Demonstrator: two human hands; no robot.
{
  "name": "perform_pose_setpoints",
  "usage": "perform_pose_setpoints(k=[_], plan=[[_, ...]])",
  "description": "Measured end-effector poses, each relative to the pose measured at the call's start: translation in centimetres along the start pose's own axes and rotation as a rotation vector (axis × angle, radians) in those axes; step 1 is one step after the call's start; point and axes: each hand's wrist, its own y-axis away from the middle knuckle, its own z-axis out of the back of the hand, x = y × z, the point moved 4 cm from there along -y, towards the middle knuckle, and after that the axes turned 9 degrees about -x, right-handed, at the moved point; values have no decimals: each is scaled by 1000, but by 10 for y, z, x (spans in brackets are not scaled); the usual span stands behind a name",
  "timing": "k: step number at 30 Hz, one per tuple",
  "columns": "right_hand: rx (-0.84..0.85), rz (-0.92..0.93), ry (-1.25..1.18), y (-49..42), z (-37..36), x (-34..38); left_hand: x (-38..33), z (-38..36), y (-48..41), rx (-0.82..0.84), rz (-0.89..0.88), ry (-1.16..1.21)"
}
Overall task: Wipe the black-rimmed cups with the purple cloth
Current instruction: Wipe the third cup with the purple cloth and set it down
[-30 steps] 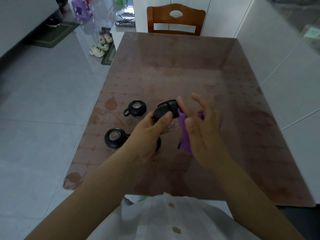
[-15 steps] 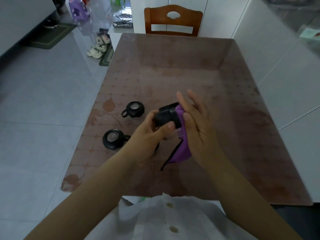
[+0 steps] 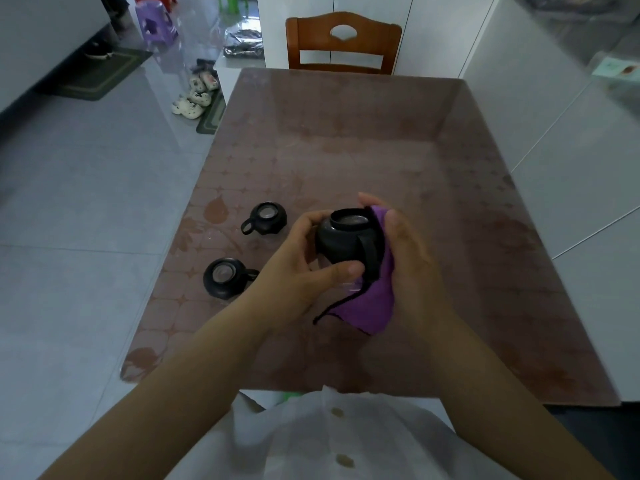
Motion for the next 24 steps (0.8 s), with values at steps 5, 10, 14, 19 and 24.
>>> perform_pose_setpoints(k=[5,10,14,19,24], plan=[[-37,-305,-223,-1,8,-23,-1,-4,2,80,-153,-166],[-124,-285,-173,0,11,-25,4,9,-6,52,-191,-465],[-233,-283,-171,0,10,-23,4,9,-5,-24,-14,-281],[-407,-196,-111,0,12,-22,3,-5,4,35,83,-112],[-323,89,84,6,0,-16,-7,-14,5,-172,-25,-275]])
